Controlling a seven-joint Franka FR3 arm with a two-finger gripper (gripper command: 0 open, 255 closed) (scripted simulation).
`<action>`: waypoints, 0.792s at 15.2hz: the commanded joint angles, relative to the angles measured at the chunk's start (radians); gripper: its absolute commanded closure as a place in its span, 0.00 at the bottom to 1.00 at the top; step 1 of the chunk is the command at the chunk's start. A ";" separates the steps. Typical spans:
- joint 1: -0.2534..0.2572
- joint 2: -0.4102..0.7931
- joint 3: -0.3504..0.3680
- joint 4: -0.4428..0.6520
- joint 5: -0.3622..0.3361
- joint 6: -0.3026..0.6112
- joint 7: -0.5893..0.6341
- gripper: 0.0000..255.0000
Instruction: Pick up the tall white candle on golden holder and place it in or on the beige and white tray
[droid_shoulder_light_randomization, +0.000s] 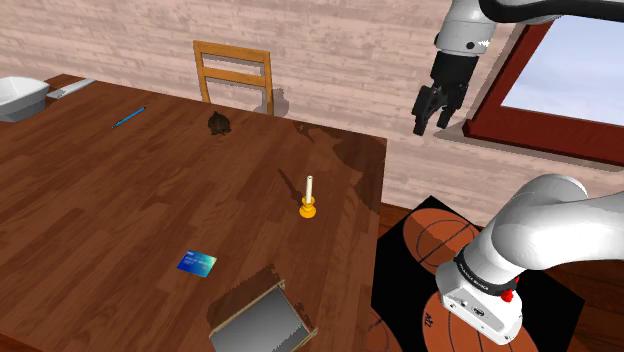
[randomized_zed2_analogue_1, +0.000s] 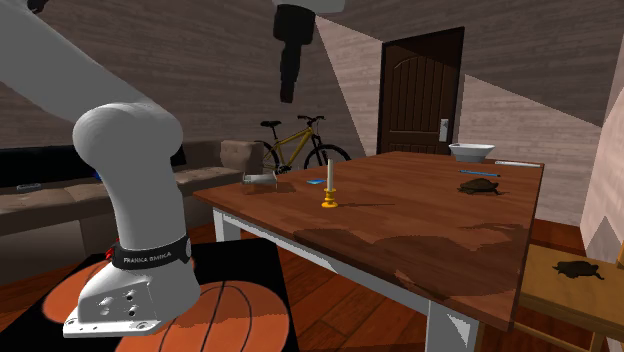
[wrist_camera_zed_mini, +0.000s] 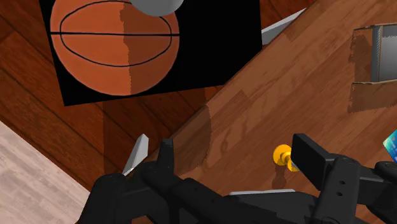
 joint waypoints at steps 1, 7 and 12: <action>0.000 0.000 0.000 0.000 0.000 0.000 0.000 0.00; 0.048 -0.046 0.134 -0.176 0.067 0.278 0.076 0.00; 0.092 -0.011 0.264 -0.279 0.117 0.538 0.147 0.00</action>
